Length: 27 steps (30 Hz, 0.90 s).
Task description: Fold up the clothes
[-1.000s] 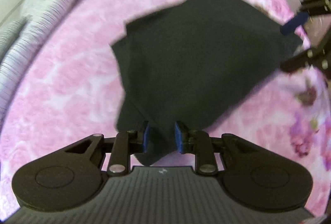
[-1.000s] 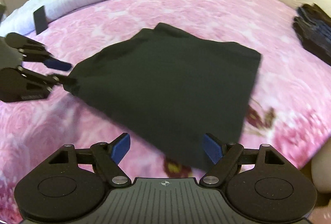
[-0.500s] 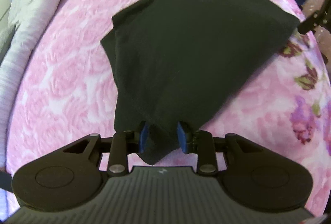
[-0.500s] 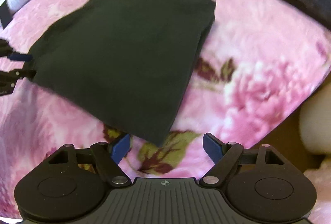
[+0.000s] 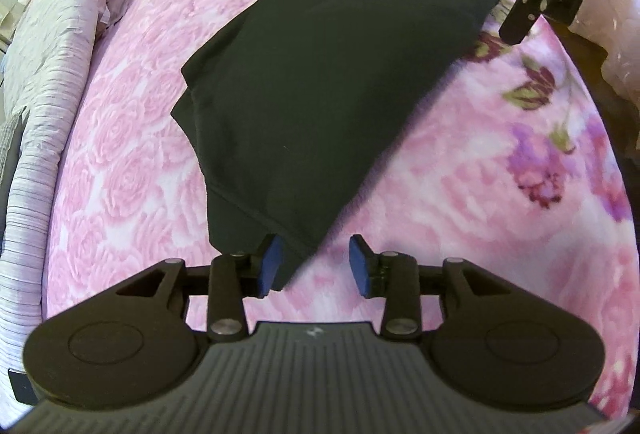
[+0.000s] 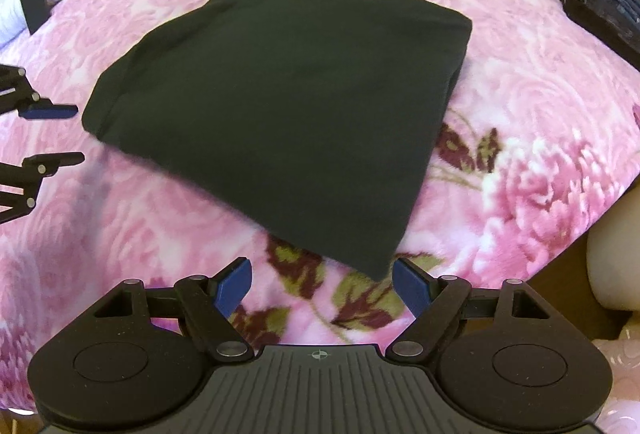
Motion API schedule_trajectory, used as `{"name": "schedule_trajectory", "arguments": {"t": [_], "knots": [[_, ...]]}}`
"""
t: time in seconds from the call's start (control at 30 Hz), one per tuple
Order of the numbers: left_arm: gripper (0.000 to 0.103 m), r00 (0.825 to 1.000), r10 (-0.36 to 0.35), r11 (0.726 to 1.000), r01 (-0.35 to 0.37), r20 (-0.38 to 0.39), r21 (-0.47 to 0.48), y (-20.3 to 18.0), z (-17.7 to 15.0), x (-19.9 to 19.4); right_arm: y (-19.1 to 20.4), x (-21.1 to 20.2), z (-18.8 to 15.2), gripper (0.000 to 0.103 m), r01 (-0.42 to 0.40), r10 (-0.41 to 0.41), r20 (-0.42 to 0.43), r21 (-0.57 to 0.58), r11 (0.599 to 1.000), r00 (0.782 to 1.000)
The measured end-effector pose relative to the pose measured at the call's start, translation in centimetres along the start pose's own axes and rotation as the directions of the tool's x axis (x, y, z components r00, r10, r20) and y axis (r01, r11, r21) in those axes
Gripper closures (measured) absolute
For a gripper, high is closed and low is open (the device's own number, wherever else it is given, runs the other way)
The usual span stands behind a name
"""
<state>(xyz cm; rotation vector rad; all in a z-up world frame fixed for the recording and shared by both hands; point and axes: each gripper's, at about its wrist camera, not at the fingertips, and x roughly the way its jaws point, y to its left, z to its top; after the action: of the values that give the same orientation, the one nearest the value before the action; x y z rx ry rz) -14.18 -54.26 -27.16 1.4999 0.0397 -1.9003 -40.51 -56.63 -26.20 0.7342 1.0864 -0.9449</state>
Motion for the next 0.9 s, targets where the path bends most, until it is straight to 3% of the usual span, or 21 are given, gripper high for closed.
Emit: {"name": "schedule_trajectory", "arguments": {"t": [0.4, 0.53, 0.63, 0.73, 0.9], "knots": [[0.066, 0.997, 0.018, 0.991, -0.027, 0.071, 0.130, -1.6, -0.1, 1.6, 0.7, 0.4, -0.7, 0.022, 0.033, -0.033, 0.001, -0.007, 0.999, 0.999], [0.066, 0.993, 0.031, 0.973, -0.057, 0.118, 0.222, -2.8, -0.2, 2.7, 2.2, 0.4, -0.9, 0.022, 0.087, -0.079, 0.061, -0.134, 0.987, 0.995], [0.065, 0.987, 0.031, 0.955, -0.076, 0.158, 0.287, -3.9, -0.1, 3.4, 4.3, 1.0, -1.5, 0.022, 0.154, -0.121, 0.128, -0.298, 0.942, 0.984], [0.059, 0.981, 0.034, 0.942, -0.096, 0.191, 0.321, -4.9, 0.1, 4.1, 6.5, 1.7, -2.2, 0.022, 0.227, -0.150, 0.201, -0.451, 0.863, 0.968], [0.057, 0.971, 0.058, 0.927, -0.139, 0.233, 0.349, -5.8, 1.0, 5.3, 8.4, 3.0, -2.9, 0.022, 0.287, -0.151, 0.275, -0.566, 0.773, 0.950]]}}
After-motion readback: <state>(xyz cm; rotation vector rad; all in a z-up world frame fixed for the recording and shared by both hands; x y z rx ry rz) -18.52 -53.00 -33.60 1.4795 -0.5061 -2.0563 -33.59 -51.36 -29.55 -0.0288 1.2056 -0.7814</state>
